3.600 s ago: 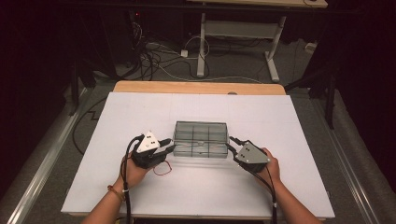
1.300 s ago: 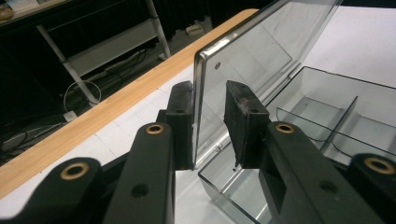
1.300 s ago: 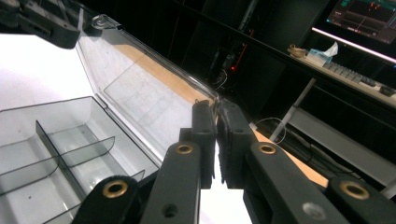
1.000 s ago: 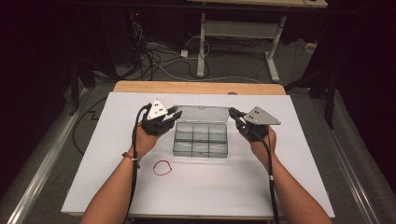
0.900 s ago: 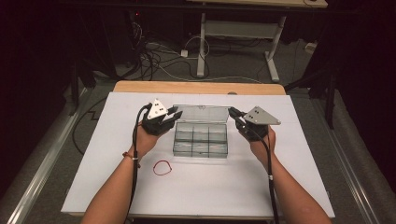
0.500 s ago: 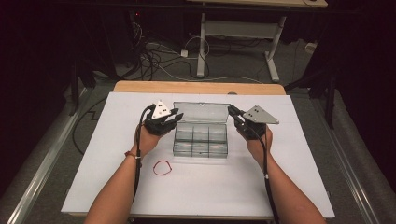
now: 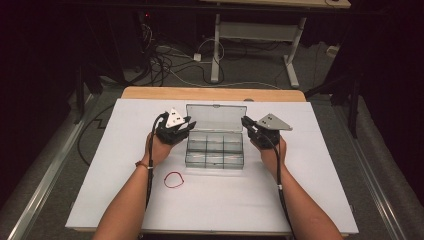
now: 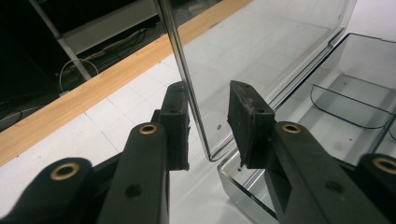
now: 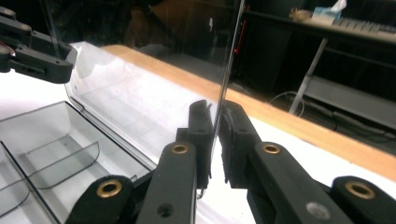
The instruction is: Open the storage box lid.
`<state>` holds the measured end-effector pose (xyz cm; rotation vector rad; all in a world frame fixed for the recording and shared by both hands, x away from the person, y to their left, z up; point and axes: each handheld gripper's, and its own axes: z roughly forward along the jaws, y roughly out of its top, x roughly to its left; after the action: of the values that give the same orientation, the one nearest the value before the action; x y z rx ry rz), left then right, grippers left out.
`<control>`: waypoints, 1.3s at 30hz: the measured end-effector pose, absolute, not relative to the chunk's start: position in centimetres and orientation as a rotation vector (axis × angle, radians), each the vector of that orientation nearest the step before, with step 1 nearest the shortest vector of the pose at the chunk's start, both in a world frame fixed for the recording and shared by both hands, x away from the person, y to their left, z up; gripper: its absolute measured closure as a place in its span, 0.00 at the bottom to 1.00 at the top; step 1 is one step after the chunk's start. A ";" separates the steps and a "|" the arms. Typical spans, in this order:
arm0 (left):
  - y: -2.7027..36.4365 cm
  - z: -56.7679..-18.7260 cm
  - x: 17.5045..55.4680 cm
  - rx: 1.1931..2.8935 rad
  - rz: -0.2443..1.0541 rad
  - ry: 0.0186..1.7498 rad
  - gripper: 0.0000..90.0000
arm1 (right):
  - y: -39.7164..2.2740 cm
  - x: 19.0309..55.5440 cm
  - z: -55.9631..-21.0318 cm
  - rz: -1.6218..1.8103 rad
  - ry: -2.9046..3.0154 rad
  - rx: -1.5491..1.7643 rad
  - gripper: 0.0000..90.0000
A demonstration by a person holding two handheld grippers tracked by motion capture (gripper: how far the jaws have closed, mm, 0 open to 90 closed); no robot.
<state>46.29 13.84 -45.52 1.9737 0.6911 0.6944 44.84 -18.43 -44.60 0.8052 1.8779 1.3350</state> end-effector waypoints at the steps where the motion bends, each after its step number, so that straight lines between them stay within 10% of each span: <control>1: 13.8 -45.6 46.4 1.974 0.696 0.694 0.74 | -18.4 45.0 -44.8 1.333 1.887 0.814 0.92; 39: 13.6 -47.1 47.3 1.993 0.663 0.766 0.67 | -17.5 46.4 -47.3 1.261 1.969 0.963 0.87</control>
<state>47.35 13.64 -47.05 1.9930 0.7655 0.6631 46.41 -17.47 -47.26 0.9630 1.9690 1.2610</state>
